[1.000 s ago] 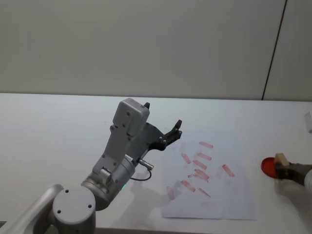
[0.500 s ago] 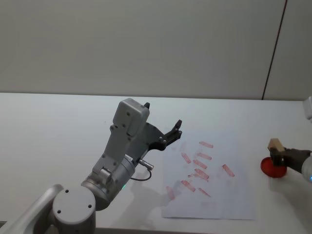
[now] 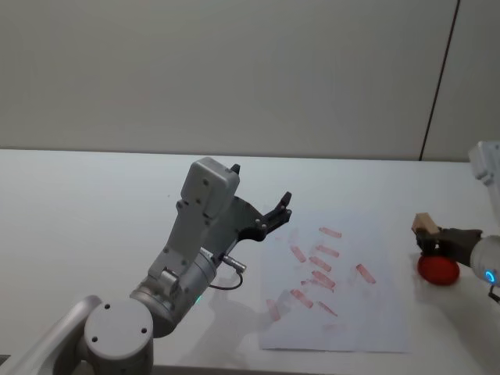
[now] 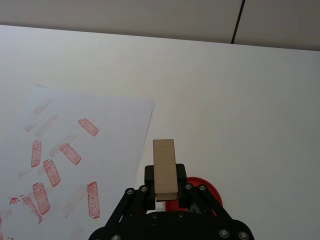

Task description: Use the one hand to pick up the stamp and affix it onto the A4 paper.

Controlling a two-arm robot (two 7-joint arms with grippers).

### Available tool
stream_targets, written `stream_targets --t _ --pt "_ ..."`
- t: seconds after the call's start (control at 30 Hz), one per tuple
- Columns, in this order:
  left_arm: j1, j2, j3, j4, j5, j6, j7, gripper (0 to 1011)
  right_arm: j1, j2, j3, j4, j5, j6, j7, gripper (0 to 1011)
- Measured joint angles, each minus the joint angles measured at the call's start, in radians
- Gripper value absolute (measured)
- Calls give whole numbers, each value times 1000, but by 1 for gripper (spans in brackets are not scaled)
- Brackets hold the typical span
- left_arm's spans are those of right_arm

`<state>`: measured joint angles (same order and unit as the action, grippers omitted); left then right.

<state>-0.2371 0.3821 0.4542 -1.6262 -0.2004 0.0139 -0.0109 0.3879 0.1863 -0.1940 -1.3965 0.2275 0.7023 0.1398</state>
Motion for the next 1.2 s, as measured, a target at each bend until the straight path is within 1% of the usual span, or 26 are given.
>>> stream_targets --t 0.37,0.5,0.6,0.67,0.93,1.2 --pt "0 0 0 0 0 0 0 1002 72 -27 -18 69 -30 51 48 217" --pt "0 0 0 0 0 0 0 1002 102 -38 -23 97 -41 82 70 217" --pt "0 0 0 0 0 0 0 1002 114 -41 -26 107 -46 96 80 217" --pt "0 0 0 0 0 0 0 1002 129 -46 -30 119 -54 116 97 217" --pt "0 0 0 0 0 0 0 1002 159 -56 -47 141 -81 156 145 217" --pt "0 0 0 0 0 0 0 1002 174 -63 -66 152 -114 174 182 216"
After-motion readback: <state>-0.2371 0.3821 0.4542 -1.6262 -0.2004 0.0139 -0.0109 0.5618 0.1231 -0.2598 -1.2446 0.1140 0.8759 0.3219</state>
